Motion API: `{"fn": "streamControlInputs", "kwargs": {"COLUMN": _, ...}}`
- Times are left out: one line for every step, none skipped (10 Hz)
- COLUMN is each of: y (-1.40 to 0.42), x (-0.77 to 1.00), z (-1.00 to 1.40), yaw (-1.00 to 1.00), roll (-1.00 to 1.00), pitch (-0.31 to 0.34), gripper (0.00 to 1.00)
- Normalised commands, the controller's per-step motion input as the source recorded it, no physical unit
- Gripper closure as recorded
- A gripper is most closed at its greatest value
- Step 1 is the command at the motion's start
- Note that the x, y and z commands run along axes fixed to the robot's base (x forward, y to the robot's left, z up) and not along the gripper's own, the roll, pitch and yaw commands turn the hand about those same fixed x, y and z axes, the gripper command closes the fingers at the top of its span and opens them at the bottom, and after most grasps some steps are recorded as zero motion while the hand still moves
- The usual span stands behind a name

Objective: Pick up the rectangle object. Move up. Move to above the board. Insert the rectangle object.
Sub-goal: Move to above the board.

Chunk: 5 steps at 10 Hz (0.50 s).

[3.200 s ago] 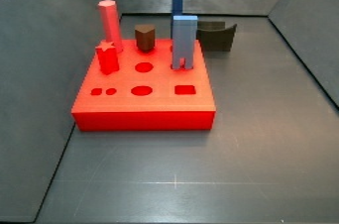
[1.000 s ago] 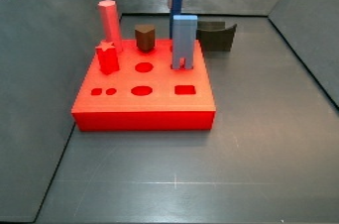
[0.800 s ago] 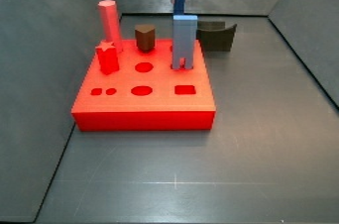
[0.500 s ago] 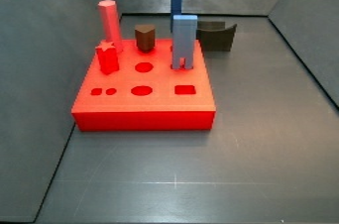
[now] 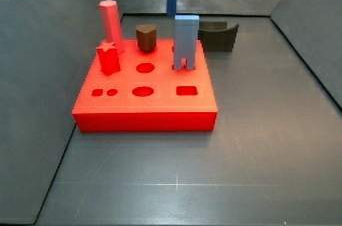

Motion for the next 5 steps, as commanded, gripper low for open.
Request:
{"fn": "streamControlInputs", "kwargs": {"y": 0.08, "x": -0.04, "z": 1.0, "yaw": -0.07, "roll": -0.12, "pitch": 0.109, "gripper": 1.0}}
{"fn": "streamControlInputs", "kwargs": {"y": 0.06, "x": -0.02, "z": 0.79, "yaw": -0.05, "roll": -0.11, "pitch": 0.094, "gripper": 1.0}}
{"fn": "streamControlInputs", "kwargs": {"y": 0.04, "x": 0.0, "z": 0.61, "yaw": -0.04, "roll": -0.11, "pitch": 0.086, "gripper": 1.0}}
{"fn": "streamControlInputs", "kwargs": {"y": 0.03, "x": 0.01, "z": 0.43, "yaw": -0.03, "roll": -0.1, "pitch": 0.084, "gripper": 1.0}}
{"fn": "streamControlInputs", "kwargs": {"y": 0.03, "x": 0.02, "z": 0.19, "yaw": -0.03, "roll": -0.09, "pitch": 0.087, "gripper": 1.0}}
